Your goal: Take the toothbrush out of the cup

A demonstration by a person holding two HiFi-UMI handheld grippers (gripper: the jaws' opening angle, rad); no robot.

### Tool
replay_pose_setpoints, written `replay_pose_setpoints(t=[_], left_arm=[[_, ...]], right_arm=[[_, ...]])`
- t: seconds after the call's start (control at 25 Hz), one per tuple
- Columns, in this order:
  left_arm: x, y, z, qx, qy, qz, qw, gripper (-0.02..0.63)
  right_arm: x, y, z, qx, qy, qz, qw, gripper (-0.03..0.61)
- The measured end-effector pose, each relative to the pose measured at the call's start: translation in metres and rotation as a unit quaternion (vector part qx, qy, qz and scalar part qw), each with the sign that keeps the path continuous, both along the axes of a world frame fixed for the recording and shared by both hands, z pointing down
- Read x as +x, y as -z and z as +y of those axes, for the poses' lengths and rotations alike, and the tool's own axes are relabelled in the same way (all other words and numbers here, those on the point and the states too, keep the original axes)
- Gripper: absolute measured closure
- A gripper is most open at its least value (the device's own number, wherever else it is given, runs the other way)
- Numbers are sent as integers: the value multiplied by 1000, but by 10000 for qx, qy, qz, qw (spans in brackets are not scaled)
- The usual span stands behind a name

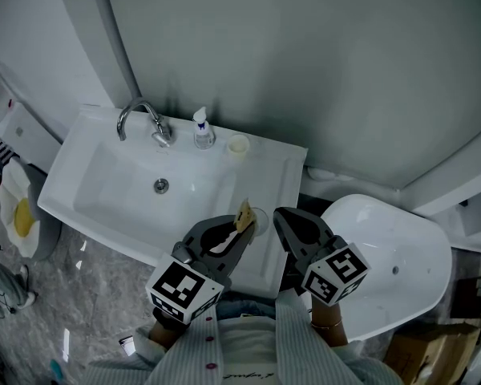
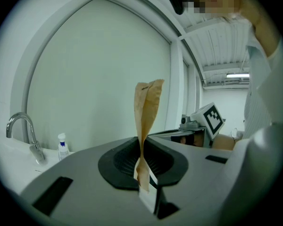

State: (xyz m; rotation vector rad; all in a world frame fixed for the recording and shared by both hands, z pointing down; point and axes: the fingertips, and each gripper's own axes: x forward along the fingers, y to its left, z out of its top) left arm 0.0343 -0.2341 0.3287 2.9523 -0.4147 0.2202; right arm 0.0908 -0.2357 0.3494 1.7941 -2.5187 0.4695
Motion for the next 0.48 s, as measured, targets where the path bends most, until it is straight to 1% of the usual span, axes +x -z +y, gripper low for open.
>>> replay_pose_setpoints(t=[0.48], left_arm=[[1, -3, 5, 48, -149, -79, 9998, 574]], right_arm=[[0, -1, 6, -27, -111, 12, 9999, 568]])
